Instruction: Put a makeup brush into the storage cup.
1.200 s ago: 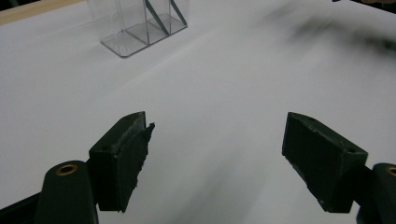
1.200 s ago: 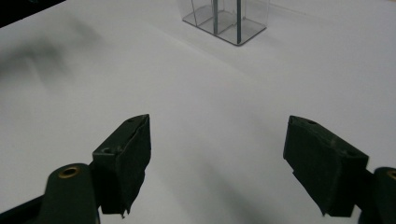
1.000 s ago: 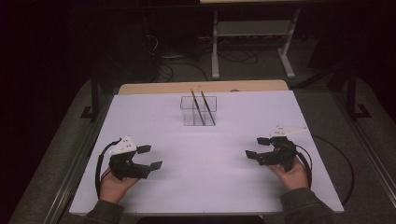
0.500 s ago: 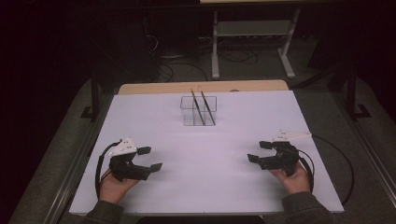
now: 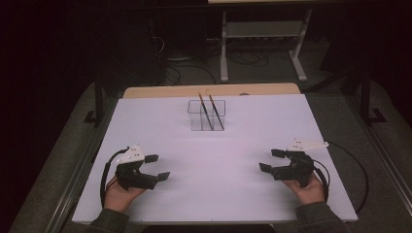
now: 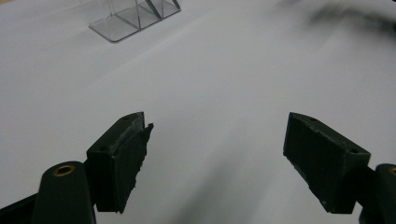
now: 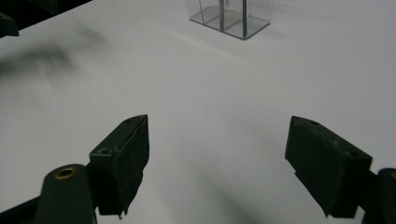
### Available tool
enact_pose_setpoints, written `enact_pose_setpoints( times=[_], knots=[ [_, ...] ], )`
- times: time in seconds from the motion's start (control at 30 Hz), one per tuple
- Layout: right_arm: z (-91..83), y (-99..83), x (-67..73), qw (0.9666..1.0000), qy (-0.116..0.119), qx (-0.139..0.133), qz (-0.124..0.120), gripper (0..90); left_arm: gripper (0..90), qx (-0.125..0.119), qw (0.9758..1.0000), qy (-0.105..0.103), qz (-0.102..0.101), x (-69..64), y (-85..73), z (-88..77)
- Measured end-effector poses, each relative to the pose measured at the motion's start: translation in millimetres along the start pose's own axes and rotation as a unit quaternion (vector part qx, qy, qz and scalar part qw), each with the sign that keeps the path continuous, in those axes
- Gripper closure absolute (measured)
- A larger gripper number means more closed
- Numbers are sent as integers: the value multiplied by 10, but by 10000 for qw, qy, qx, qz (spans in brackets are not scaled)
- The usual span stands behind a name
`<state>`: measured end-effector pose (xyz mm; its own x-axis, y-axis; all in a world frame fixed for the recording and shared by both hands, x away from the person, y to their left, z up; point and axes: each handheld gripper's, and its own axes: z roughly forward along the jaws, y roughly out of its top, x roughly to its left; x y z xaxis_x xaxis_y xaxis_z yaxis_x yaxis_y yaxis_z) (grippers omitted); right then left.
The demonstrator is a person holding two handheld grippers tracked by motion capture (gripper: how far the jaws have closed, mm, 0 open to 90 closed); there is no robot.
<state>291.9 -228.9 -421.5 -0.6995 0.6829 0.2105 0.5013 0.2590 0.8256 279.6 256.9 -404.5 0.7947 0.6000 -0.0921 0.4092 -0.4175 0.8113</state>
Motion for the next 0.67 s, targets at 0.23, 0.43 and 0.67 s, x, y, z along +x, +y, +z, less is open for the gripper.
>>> enact_pose_setpoints(
  times=[0.23, 0.43, 0.67],
  knots=[
    [-4, -18, 14, 10000, 21, -16, -31, 207, 207, 76, 9999, -17, 90, -3, -7, 24],
    [-8, -25, 22, 10000, 27, -19, -47, 205, 207, 85, 9999, -43, 63, -2, -15, 33],
    [-11, -28, 24, 10000, 37, -45, -64, 205, 207, 76, 9999, -54, 73, -4, -10, 36]
  ],
)
